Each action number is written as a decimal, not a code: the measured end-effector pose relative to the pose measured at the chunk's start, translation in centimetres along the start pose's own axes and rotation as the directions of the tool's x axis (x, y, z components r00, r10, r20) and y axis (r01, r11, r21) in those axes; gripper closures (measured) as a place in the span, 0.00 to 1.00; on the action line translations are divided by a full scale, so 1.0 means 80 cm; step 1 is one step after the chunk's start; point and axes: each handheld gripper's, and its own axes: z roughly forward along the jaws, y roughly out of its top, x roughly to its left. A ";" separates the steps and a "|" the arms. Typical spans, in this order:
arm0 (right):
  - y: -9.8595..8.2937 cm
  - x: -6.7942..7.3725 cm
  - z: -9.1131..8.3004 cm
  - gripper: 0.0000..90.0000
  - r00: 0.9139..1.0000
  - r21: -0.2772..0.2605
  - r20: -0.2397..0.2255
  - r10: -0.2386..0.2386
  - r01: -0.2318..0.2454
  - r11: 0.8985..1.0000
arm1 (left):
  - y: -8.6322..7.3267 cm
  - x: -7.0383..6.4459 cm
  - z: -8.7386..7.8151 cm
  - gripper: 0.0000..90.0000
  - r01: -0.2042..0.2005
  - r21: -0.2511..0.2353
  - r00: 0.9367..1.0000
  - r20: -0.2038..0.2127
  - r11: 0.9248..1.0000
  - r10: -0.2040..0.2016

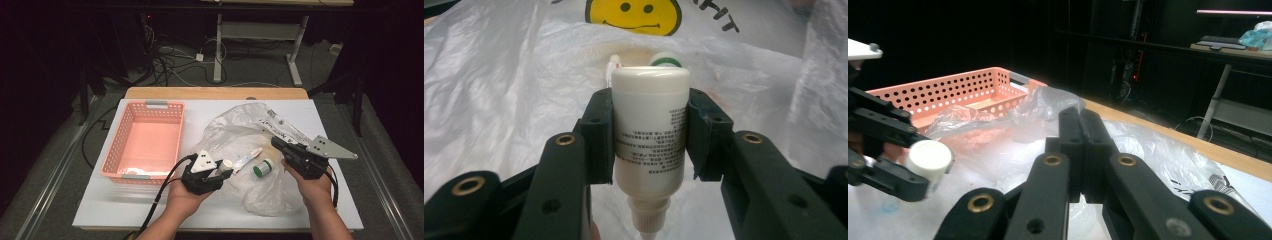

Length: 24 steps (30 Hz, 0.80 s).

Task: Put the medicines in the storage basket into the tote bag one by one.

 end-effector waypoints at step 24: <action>0.000 0.000 0.001 1.00 1.000 -0.003 -0.005 0.004 -0.004 1.000 | 0.031 0.000 0.092 0.65 0.007 0.008 1.000 0.004 1.000 -0.007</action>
